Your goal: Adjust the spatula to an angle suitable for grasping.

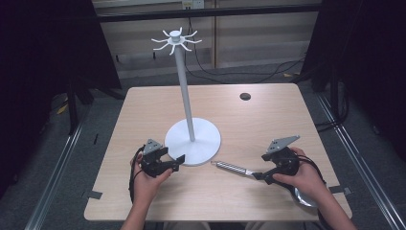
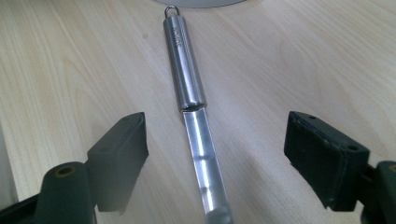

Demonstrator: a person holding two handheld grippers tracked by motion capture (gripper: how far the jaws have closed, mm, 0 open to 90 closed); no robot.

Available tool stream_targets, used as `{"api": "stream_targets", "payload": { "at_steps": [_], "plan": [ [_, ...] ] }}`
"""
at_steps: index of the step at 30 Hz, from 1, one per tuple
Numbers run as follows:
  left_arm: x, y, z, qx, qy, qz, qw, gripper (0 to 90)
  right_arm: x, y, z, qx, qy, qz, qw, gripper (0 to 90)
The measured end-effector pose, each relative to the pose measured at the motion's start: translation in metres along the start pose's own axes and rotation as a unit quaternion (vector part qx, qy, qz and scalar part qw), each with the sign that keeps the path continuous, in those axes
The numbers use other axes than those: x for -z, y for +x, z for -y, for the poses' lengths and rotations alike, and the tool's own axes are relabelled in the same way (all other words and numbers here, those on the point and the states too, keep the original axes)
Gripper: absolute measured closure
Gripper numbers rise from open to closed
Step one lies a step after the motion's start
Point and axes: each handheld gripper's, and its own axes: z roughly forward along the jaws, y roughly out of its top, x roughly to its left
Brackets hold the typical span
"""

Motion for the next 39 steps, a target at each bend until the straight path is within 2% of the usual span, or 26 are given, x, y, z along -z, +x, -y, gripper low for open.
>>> {"api": "stream_targets", "payload": {
  "at_steps": [4,8,10,13,16,18,20,23,24,25,29,32,39],
  "plan": [
    [0.0,-0.001,0.0,0.0,-0.002,0.001,1.0,20.0,0.001,0.001,-0.001,0.002,-0.006,0.0,1.0,22.4],
    [0.0,-0.001,-0.001,-0.001,-0.002,-0.001,1.0,20.1,-0.001,0.004,-0.003,0.006,-0.01,-0.002,0.9999,27.4],
    [0.0,-0.001,0.0,-0.002,-0.001,-0.003,1.0,20.1,-0.003,0.005,-0.003,0.012,-0.011,-0.011,0.9998,36.1],
    [0.001,0.0,0.0,-0.002,-0.002,-0.003,1.0,20.1,-0.005,0.008,-0.003,0.02,-0.011,-0.009,0.9997,48.2],
    [0.002,0.0,-0.001,-0.003,-0.005,-0.006,1.0,20.1,-0.007,0.011,-0.002,0.033,-0.004,-0.022,0.9992,61.4],
    [0.002,-0.001,-0.001,-0.002,-0.006,-0.005,1.0,20.2,-0.009,0.012,-0.002,0.038,0.004,-0.039,0.9985,69.8],
    [0.002,-0.001,-0.001,-0.004,-0.005,-0.007,1.0,20.3,-0.01,0.014,-0.001,0.04,0.007,-0.043,0.9983,80.6],
    [0.003,-0.001,-0.001,-0.004,-0.006,-0.008,0.9999,20.3,-0.013,0.015,-0.001,0.043,0.016,-0.051,0.9977,88.0],
    [0.003,-0.001,-0.001,-0.004,-0.006,-0.008,0.9999,20.3,-0.013,0.015,-0.001,0.043,0.016,-0.051,0.9977,88.0],
    [0.003,0.0,-0.001,-0.004,-0.006,-0.007,0.9999,20.3,-0.016,0.016,0.001,0.042,0.03,-0.052,0.9973,90.0],
    [0.004,0.0,0.0,-0.003,-0.008,-0.01,0.9999,20.3,-0.022,0.017,0.003,0.048,0.054,-0.058,0.9957,90.0],
    [0.005,0.0,0.0,-0.005,-0.006,-0.01,0.9999,20.3,-0.026,0.018,0.003,0.052,0.064,-0.055,0.9951,90.0],
    [0.007,0.001,0.003,-0.003,-0.004,-0.013,0.9999,20.3,-0.032,0.018,0.002,0.066,0.067,-0.055,0.9941,90.0]
  ]
}}
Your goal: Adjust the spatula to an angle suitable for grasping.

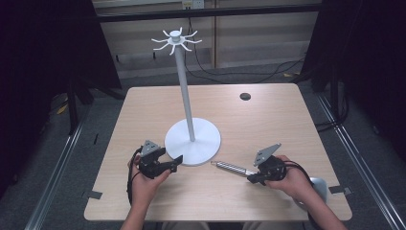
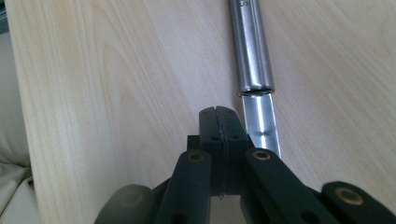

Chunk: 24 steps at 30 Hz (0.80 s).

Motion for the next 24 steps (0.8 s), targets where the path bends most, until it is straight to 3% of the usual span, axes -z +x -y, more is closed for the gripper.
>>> {"api": "stream_targets", "payload": {
  "at_steps": [14,20,24],
  "plan": [
    [0.003,0.001,0.002,0.001,0.002,-0.004,1.0,20.2,-0.006,-0.007,0.0,-0.002,0.001,0.024,0.9997,90.0],
    [0.005,0.002,0.003,0.001,0.002,-0.005,1.0,20.2,-0.007,-0.009,0.0,-0.016,-0.009,0.031,0.9993,90.0],
    [0.005,0.001,0.003,0.004,-0.001,-0.006,1.0,20.2,-0.008,-0.012,-0.002,-0.013,-0.013,0.038,0.9991,90.0]
  ]
}}
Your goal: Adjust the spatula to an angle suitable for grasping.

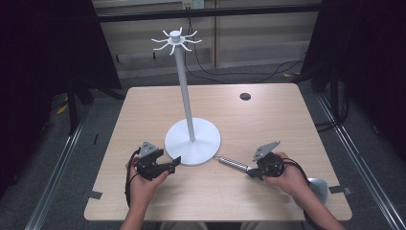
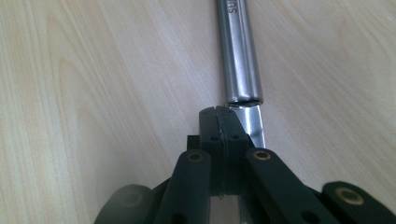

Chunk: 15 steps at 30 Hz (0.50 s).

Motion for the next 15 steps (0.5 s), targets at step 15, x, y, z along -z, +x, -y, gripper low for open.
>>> {"api": "stream_targets", "payload": {
  "at_steps": [15],
  "plan": [
    [0.0011,0.0007,0.0007,-0.001,0.001,-0.001,1.0,20.2,0.0037,-0.0062,0.0026,-0.028,-0.003,0.014,0.9995,90.0]
  ]
}}
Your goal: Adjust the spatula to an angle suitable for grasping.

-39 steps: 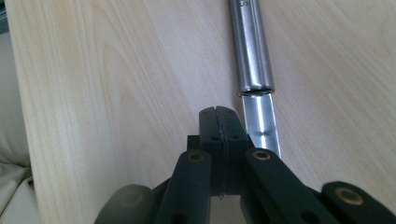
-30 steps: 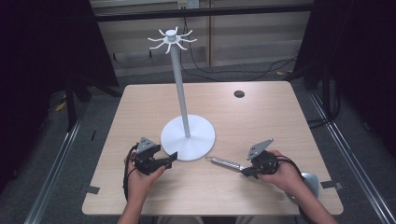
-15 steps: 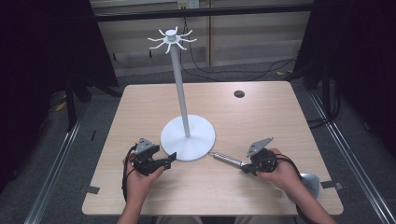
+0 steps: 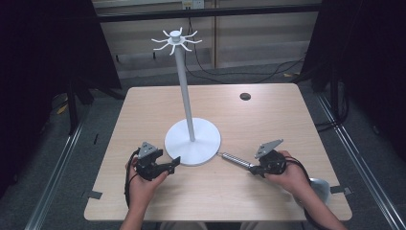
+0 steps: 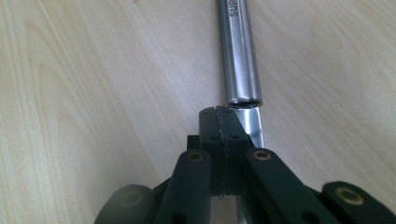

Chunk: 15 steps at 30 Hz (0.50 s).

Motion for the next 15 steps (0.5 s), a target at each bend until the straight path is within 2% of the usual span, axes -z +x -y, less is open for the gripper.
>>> {"api": "stream_targets", "payload": {
  "at_steps": [1,13,15],
  "plan": [
    [-0.0001,0.0,0.0001,0.0,0.0,0.0,1.0,20.2,-0.0002,-0.0016,-0.0001,0.008,-0.005,0.002,1.0,90.0],
    [-0.0006,-0.0003,0.0001,-0.001,0.001,0.0,1.0,20.3,0.0033,-0.0086,0.0029,-0.018,-0.013,0.022,0.9995,90.0],
    [-0.0003,-0.0002,-0.0002,-0.002,0.001,-0.001,1.0,20.3,0.0038,-0.0094,0.0025,-0.011,-0.016,0.023,0.9996,90.0]
  ]
}}
